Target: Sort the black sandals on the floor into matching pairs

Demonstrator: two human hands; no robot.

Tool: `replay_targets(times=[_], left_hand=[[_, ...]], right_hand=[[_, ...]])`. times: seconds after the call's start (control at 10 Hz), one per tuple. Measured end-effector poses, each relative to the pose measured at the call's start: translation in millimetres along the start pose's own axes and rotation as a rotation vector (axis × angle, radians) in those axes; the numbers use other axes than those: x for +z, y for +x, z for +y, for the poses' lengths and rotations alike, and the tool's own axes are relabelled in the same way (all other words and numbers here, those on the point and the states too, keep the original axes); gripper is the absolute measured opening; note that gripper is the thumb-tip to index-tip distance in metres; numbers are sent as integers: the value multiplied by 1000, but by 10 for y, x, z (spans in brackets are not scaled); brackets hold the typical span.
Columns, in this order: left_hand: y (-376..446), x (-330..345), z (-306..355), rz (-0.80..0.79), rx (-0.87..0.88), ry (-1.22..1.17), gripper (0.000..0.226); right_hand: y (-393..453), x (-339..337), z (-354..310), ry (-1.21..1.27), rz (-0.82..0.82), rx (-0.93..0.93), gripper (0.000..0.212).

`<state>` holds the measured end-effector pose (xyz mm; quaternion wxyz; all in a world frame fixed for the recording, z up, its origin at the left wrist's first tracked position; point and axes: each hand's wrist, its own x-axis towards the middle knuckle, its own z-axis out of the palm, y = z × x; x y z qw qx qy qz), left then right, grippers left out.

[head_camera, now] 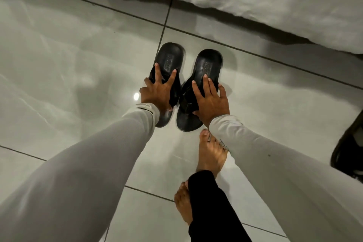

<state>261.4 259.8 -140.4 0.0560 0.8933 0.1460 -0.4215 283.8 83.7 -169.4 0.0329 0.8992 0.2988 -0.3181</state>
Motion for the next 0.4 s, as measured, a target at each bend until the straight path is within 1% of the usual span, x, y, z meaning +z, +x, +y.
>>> replay_targets(times=[0.2,0.3,0.4], left_hand=[[14,-64,26,-10,8,26,124],[-62,-84,40,-32,5,42,117],[-268,-100,150,16,14,72,106]], right_hand=[[-4,-26,19,33,-26,-5,99],[-52,-87,34,68,-29,-34,96],[-200,-245,107,89,-38,-13,94]])
